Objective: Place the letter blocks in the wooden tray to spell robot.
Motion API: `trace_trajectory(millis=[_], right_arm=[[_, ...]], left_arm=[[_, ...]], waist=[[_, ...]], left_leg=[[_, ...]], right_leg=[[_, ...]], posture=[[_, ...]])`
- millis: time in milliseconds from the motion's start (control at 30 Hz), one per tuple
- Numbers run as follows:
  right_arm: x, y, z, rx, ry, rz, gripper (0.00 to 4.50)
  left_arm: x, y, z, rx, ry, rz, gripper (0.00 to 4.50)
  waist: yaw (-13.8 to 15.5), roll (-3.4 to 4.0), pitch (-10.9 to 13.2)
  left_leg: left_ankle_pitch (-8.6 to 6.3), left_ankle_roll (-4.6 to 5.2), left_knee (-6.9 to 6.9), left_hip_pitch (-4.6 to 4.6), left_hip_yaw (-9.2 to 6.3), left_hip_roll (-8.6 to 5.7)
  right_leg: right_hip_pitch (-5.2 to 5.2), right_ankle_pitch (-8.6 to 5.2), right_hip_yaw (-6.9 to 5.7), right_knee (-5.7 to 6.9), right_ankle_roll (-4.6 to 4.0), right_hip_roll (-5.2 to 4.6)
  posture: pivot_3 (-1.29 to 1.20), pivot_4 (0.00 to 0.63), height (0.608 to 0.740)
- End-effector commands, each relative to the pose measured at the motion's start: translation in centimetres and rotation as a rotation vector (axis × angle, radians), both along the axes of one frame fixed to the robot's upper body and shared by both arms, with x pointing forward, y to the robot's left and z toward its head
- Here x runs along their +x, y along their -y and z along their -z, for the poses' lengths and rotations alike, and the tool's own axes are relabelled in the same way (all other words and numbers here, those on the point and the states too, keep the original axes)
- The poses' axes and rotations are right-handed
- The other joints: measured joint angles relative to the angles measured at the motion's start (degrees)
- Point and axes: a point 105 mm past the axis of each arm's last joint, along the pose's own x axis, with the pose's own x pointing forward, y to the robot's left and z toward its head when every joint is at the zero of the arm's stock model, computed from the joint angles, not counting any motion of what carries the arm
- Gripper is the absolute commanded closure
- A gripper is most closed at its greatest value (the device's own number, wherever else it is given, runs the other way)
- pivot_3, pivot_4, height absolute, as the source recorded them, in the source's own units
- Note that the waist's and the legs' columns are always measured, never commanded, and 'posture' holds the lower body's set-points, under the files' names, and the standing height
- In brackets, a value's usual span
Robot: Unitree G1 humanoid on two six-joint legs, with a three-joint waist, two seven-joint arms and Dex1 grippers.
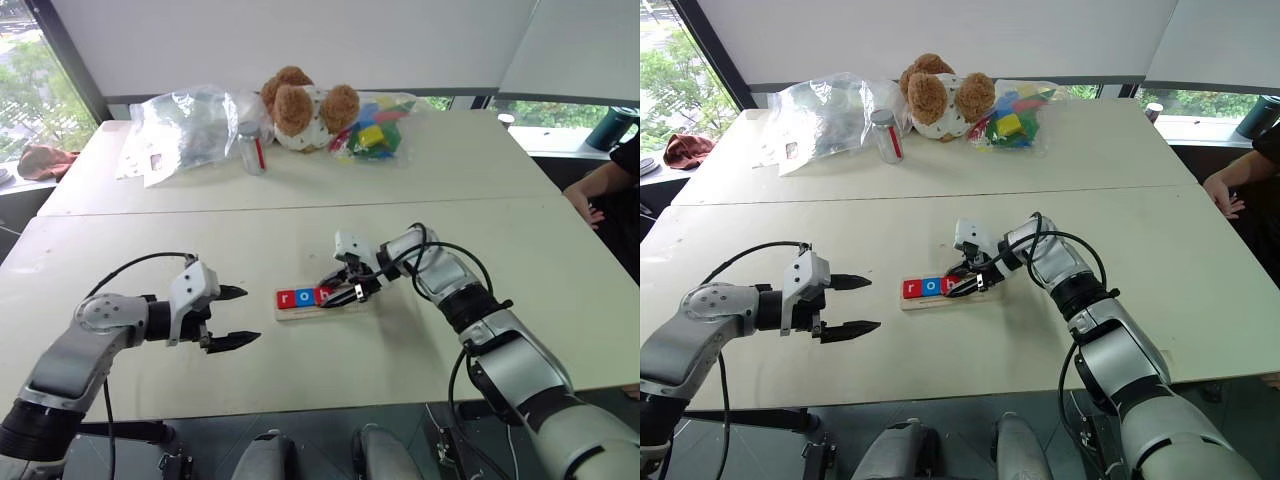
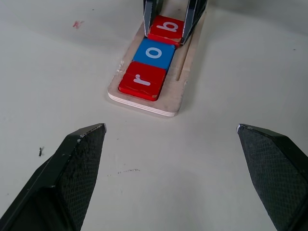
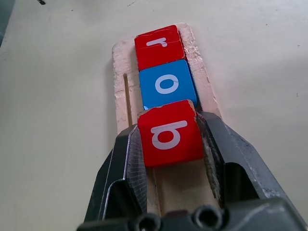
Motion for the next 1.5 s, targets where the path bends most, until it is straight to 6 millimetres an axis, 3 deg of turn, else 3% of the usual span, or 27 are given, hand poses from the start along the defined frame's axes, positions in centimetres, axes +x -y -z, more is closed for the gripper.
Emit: trace_trajectory(millis=[33,167,367,733,1067,1500], right_arm=[[0.3,-0.5,-1.5,0.029,0.053,-0.021,3.33],[0.3,-0.5,-1.6,0.027,0.059,-0.024,3.33],[0.4,-0.7,-2.2,0.054,0.071,-0.013,0.37],[0.5,-0.1,-4.8,0.116,0.138,0.031,0.37],[1.6,0.0,-2.9,0.06,0.205,0.047,0.37],[2.8,-0.2,-2.9,0.051,0.255,0.074,0.37]], left_arm=[[0.0,0.4,-0.9,-0.014,0.035,0.013,0.0],[0.0,0.6,-0.8,-0.019,0.034,0.017,0.0],[0.1,0.7,-0.8,-0.023,0.032,0.019,0.0],[0.3,0.8,-0.7,-0.027,0.031,0.018,0.0],[0.6,0.9,-0.7,-0.029,0.034,0.02,0.0],[0.7,0.9,-0.7,-0.033,0.035,0.014,0.0]], waist=[[-0.01,0.0,0.0],[-0.01,0.0,0.0],[-0.02,0.0,0.0],[0.07,0.01,0.0],[-0.02,0.01,0.0],[-0.06,0.01,0.0]], left_leg=[[0.0,0.0,0.0,0.0,0.0,0.0],[0.0,0.0,0.0,0.0,0.0,0.0],[0.0,0.0,0.0,0.0,0.0,0.0],[0.0,-0.01,-0.02,0.0,-0.01,0.0],[0.0,-0.02,-0.03,0.0,0.0,0.0],[0.07,-0.13,-0.03,0.0,0.0,0.0]], right_leg=[[0.0,0.0,0.0,0.0,0.0,0.0],[0.0,0.0,0.0,0.0,0.0,0.0],[0.0,0.0,0.0,0.0,0.0,0.0],[-0.01,0.0,0.0,-0.01,0.0,0.0],[-0.02,0.0,0.0,0.0,0.0,0.0],[-0.02,0.0,0.0,0.0,0.0,0.0]], posture=[[0.0,0.15,0.74],[0.0,0.15,0.74],[0.0,0.15,0.74],[0.0,0.15,0.74],[0.0,0.15,0.74],[0.0,0.15,0.74]])
